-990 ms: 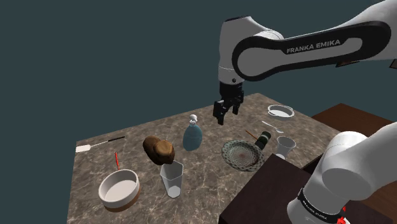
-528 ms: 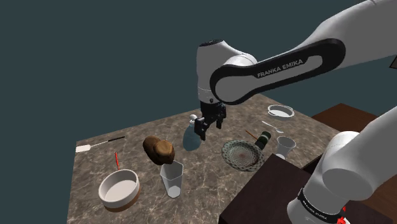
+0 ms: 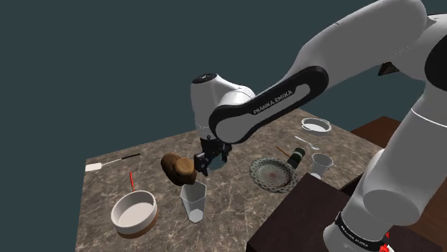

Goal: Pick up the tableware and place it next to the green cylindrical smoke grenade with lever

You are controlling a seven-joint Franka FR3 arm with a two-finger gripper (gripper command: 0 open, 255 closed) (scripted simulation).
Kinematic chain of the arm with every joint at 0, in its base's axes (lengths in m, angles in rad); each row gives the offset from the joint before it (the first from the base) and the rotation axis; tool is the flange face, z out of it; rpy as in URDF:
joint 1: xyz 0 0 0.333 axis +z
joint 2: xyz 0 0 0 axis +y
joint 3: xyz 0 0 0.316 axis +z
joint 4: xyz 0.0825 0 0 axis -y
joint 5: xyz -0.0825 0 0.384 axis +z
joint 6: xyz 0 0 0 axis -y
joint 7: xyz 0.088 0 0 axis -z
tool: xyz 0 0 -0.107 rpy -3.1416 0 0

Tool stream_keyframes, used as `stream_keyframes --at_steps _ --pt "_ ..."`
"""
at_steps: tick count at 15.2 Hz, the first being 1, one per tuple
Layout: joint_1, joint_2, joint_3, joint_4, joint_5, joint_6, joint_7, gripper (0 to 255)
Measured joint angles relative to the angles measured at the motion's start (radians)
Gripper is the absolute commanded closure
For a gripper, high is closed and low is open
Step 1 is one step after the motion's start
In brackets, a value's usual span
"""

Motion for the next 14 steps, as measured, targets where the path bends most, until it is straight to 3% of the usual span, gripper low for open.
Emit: stream_keyframes --at_steps 7,14 --pt "0.061 0.280 0.018 0.166 -0.160 0.057 0.187 0" --pt "0.172 0.543 -0.021 0.382 -0.284 0.061 0.318 0"
